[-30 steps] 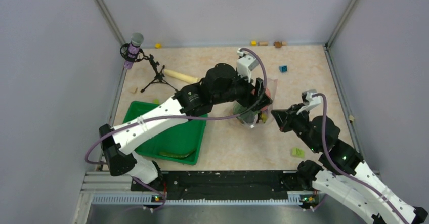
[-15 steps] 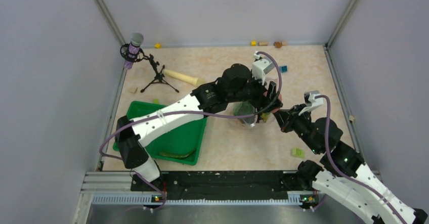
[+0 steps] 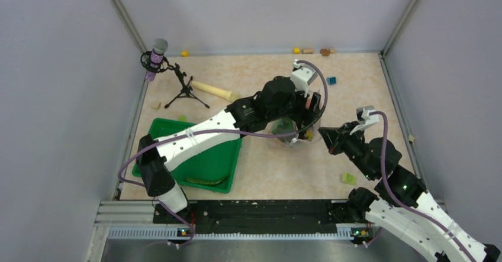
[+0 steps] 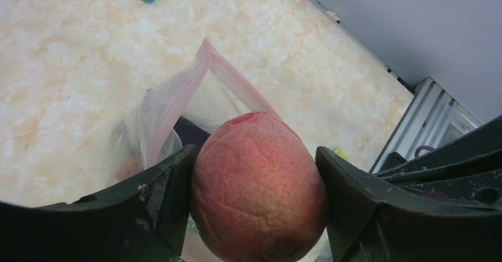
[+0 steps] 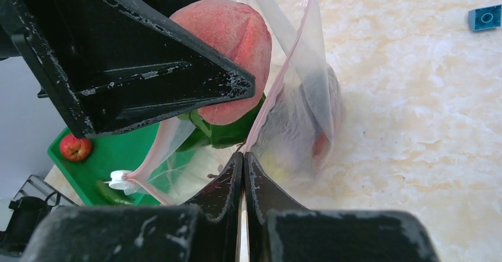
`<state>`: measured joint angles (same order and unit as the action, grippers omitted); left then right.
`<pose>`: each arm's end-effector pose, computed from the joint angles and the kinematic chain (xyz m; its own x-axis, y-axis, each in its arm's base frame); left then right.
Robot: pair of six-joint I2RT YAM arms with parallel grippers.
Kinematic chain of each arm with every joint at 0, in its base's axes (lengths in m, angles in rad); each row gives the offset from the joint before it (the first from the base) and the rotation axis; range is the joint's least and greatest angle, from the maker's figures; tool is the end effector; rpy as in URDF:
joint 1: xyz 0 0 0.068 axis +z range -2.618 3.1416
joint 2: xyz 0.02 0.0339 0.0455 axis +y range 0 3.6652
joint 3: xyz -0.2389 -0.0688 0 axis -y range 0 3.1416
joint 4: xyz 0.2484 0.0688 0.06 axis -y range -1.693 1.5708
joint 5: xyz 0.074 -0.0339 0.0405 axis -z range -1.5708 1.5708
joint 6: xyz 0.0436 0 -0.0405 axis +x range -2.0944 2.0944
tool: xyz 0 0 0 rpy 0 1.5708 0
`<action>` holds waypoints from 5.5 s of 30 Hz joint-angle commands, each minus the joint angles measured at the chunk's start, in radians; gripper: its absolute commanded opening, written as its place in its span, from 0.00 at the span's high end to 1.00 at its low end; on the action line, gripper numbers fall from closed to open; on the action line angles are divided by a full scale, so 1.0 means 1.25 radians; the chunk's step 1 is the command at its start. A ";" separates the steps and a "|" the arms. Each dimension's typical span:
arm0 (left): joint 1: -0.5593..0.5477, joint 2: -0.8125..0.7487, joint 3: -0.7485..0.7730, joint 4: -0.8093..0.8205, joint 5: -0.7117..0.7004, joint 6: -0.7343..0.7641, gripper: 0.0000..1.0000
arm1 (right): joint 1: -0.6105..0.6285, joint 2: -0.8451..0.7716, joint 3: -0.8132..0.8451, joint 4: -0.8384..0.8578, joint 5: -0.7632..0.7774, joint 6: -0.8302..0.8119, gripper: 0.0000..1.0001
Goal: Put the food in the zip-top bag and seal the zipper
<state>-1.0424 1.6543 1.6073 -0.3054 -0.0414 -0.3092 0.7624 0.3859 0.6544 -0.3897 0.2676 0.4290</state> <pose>0.2038 -0.3456 0.3593 -0.4224 0.1205 -0.8984 0.7504 0.6025 -0.2720 0.1074 0.0866 0.3131 -0.2776 0.2896 -0.9160 -0.3967 0.8338 0.3838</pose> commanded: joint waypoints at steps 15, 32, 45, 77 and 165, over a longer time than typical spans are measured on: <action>-0.009 -0.040 0.027 -0.002 -0.011 0.036 0.03 | -0.006 -0.014 0.006 0.046 0.010 -0.004 1.00; -0.010 -0.473 -0.367 0.017 -0.427 -0.108 0.03 | -0.006 -0.002 0.007 0.044 0.020 -0.005 1.00; 0.342 -0.566 -0.619 -0.366 -0.599 -0.633 0.03 | -0.006 0.002 0.014 0.033 0.013 -0.004 1.00; 0.903 -0.597 -0.800 -0.459 -0.653 -0.818 0.03 | -0.006 0.028 0.011 0.032 0.027 -0.004 1.00; 0.301 -0.529 -0.454 0.149 0.415 -0.067 1.00 | -0.006 0.047 0.011 0.036 -0.027 -0.020 1.00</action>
<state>-0.5560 0.9497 0.9028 -0.1452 0.5251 -0.5121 0.7624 0.4290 0.6544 -0.3973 0.2779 0.4206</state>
